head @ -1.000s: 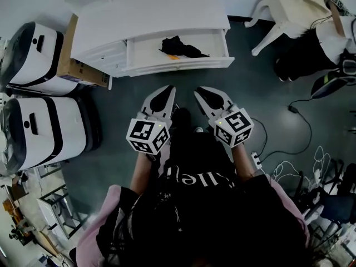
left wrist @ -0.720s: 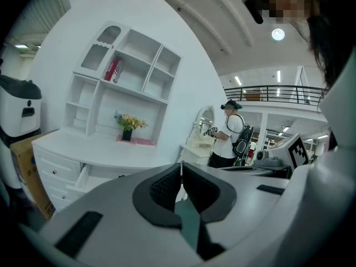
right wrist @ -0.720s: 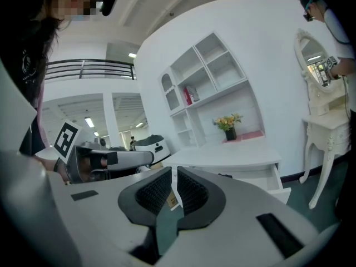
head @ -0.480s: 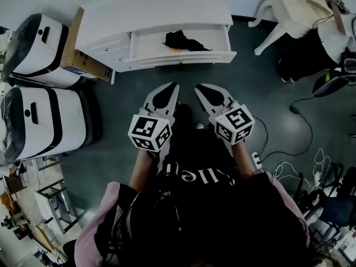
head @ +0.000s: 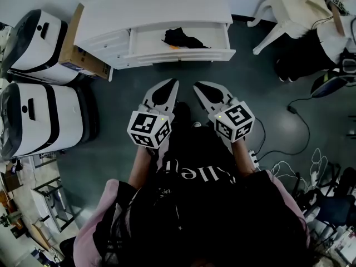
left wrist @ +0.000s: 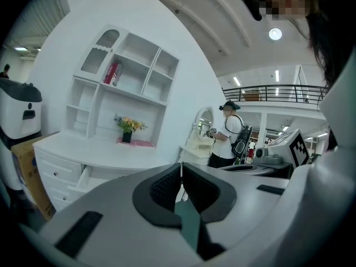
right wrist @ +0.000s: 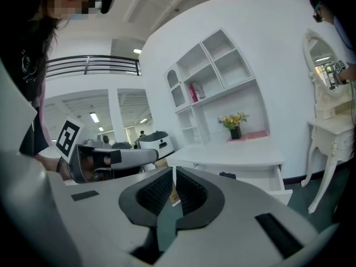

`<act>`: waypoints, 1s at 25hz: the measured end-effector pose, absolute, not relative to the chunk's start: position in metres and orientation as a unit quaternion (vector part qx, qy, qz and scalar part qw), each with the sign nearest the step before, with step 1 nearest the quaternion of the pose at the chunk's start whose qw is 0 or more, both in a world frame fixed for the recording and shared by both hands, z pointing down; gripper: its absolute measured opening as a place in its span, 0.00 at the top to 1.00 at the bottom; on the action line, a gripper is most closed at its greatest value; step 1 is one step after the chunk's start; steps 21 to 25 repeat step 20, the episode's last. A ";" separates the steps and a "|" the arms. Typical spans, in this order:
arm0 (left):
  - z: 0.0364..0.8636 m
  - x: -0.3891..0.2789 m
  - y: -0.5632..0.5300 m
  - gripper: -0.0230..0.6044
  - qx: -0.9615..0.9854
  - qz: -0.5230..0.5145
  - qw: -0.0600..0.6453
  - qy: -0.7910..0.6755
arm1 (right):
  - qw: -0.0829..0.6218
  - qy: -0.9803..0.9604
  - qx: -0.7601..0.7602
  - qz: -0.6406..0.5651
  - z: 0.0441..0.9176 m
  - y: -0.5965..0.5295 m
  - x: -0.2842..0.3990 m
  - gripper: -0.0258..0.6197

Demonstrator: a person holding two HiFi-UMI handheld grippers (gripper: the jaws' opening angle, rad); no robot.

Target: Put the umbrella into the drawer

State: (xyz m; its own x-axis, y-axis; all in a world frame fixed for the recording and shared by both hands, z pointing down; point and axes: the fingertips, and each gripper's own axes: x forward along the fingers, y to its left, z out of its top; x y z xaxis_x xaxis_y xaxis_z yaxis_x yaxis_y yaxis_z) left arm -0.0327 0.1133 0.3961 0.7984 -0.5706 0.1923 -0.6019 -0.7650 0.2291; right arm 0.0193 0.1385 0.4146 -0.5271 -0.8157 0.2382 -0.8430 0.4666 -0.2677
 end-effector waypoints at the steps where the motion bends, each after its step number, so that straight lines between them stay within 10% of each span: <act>1: 0.397 -0.033 0.114 0.93 0.938 0.055 0.141 -0.312 | 0.039 -0.855 0.485 0.179 0.415 0.139 0.019 0.88; 25: 0.403 -0.037 0.133 0.93 0.937 0.056 0.147 -0.313 | 0.045 -0.854 0.483 0.187 0.421 0.155 0.014 0.88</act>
